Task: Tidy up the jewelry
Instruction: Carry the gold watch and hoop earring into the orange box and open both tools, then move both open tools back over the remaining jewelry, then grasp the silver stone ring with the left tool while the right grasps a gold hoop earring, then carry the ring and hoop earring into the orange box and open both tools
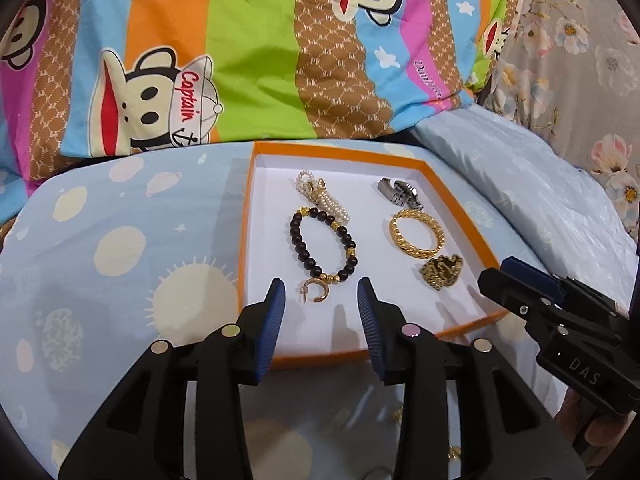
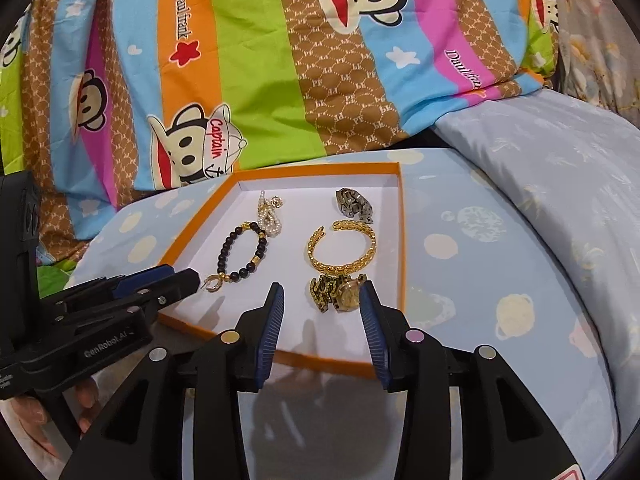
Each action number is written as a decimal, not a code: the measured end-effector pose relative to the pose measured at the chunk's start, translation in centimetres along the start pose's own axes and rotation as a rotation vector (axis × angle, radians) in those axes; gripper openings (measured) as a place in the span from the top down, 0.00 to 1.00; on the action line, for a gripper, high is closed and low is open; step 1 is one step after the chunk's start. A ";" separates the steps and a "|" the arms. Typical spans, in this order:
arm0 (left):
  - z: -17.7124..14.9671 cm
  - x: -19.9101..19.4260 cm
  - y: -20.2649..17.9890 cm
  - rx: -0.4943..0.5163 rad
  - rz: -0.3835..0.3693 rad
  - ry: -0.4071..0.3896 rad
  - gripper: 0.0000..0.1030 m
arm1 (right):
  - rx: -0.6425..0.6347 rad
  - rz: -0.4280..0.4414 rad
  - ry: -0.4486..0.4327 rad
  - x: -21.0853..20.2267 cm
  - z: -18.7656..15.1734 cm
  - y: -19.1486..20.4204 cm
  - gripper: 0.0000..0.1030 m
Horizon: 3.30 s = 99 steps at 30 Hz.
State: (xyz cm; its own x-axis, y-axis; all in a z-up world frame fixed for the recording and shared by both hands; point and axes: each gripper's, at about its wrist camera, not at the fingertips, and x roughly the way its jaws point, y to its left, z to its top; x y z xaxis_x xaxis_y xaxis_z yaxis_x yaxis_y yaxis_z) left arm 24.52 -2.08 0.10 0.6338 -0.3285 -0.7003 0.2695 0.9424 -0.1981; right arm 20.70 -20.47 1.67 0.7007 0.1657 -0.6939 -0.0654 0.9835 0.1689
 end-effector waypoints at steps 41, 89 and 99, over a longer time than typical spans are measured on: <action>-9.4 -4.2 -3.3 0.005 0.000 0.104 0.81 | 0.064 -0.040 0.078 -6.8 -10.5 0.9 0.57; 4.1 -1.6 -1.8 0.033 -0.025 -0.070 0.81 | 0.004 0.049 0.018 1.2 5.6 1.6 0.85; 6.5 5.6 -0.2 0.025 0.029 0.003 0.81 | 0.020 0.047 0.141 11.2 8.6 1.6 0.85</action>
State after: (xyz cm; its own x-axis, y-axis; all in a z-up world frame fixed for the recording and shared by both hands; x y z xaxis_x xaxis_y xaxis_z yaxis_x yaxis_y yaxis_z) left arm 32.69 -4.48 0.67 0.6393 -0.3010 -0.7076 0.2693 0.9496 -0.1606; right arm 34.49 -17.66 0.20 0.5901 0.2218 -0.7763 -0.0806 0.9729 0.2167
